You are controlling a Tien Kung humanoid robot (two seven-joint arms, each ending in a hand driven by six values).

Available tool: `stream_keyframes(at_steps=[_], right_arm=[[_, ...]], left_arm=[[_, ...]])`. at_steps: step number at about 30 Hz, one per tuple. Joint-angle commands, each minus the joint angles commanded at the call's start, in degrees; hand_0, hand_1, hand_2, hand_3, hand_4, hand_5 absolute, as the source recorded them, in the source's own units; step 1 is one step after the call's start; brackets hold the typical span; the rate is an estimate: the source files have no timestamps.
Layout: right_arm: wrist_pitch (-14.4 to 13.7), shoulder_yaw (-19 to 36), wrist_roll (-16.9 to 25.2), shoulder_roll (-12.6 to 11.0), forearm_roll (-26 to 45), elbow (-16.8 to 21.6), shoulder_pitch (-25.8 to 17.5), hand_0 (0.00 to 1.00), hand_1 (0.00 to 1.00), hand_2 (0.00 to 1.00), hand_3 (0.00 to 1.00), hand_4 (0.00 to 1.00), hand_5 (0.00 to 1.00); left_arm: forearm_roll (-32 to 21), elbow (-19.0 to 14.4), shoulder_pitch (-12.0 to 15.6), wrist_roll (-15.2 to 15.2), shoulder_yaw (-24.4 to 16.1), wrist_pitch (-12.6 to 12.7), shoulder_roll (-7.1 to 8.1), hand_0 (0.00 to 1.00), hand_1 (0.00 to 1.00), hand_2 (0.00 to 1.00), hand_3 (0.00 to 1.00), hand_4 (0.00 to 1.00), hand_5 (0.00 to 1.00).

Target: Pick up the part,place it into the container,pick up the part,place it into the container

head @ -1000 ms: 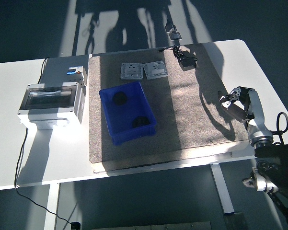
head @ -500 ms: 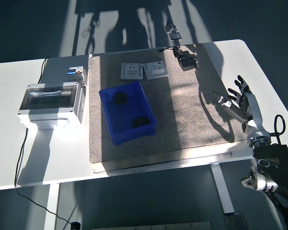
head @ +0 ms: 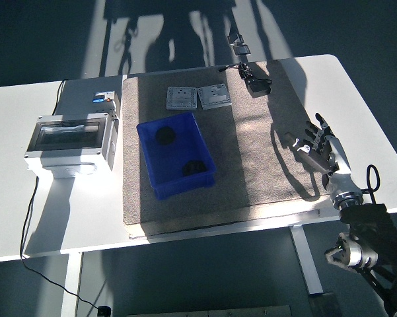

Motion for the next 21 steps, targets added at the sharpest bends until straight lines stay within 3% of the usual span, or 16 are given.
stream_keyframes(at_steps=[5, 6, 11, 12, 21], right_arm=[[1.7, 1.7, 1.4, 0.1, 6.1, 1.2, -0.7, 0.518, 0.165, 0.254, 0.741, 0.998, 0.858], [1.9, 2.0, 1.0, 0.2, 6.5, 1.2, -0.8, 0.389, 0.107, 0.197, 0.562, 0.998, 0.998], [3.9, 2.9, -1.7, 0.4, 7.1, 0.6, -1.2, 0.389, 0.107, 0.197, 0.562, 0.998, 0.998], [4.5, 2.9, -2.2, 0.4, 7.5, 0.5, -1.3, 0.193, 0.126, 0.264, 0.581, 0.998, 0.977], [6.6, 2.9, -5.6, 0.3, 9.8, -0.5, -1.5, 0.167, 0.132, 0.288, 0.595, 0.998, 0.943]], left_arm=[[0.7, 0.0, 0.1, 0.4, -0.4, -0.2, -0.08, 0.693, 0.654, 0.631, 0.580, 0.514, 0.482], [0.7, 0.0, 0.1, 0.4, -0.4, -0.2, -0.10, 0.693, 0.654, 0.631, 0.579, 0.511, 0.482], [0.5, 0.0, 0.0, 0.2, -0.3, -0.2, -0.03, 0.693, 0.654, 0.631, 0.579, 0.511, 0.482], [0.5, 0.0, 0.0, 0.2, -0.4, -0.2, -0.03, 0.694, 0.654, 0.633, 0.581, 0.505, 0.488], [0.5, 0.0, -0.1, 0.1, -0.4, -0.2, -0.06, 0.694, 0.655, 0.633, 0.581, 0.499, 0.492]])
